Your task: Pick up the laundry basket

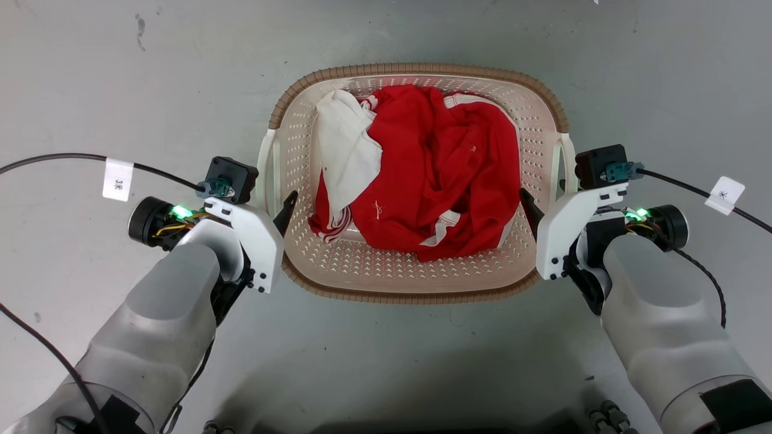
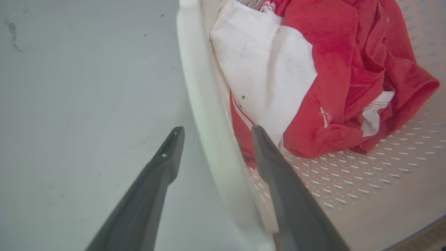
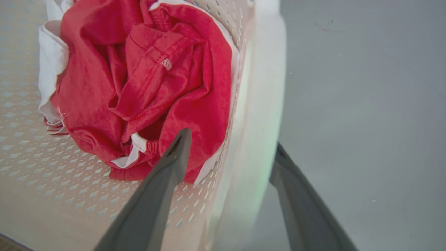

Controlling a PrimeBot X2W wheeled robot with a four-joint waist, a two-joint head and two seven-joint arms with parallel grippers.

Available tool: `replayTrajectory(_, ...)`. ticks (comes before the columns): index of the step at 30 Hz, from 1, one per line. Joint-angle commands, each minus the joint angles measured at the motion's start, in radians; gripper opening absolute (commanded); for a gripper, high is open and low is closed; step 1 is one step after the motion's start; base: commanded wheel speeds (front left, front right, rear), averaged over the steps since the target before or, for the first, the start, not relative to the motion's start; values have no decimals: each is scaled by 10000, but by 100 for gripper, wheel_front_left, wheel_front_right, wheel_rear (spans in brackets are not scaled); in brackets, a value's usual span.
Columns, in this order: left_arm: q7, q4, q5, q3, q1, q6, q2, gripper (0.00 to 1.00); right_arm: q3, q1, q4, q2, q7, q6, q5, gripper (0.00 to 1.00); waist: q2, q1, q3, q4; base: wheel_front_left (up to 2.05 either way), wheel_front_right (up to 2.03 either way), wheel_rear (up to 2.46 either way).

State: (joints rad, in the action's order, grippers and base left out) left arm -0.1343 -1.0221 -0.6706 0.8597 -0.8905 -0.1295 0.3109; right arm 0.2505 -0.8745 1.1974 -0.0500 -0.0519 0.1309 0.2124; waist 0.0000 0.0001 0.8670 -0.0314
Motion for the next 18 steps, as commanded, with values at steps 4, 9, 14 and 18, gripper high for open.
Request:
replayTrajectory(4,-22,13,-492,551,-262,-9,169,100,141,-318,144,-6,-48,-3,246,100,0,-1,69,-7,0,0,0)
replayTrajectory(9,-104,-73,-941,1020,-413,-9,265,100,305,-396,230,-6,-156,-3,446,100,0,-1,106,2,0,0,0)
replayTrajectory(14,111,171,-1520,1614,-399,-9,305,0,672,-395,261,-13,93,-1,710,0,0,-1,101,47,0,0,0)
replayTrajectory(18,68,251,-1895,2033,-470,-10,467,0,770,-489,361,-13,76,11,740,0,0,-1,64,46,0,0,0)
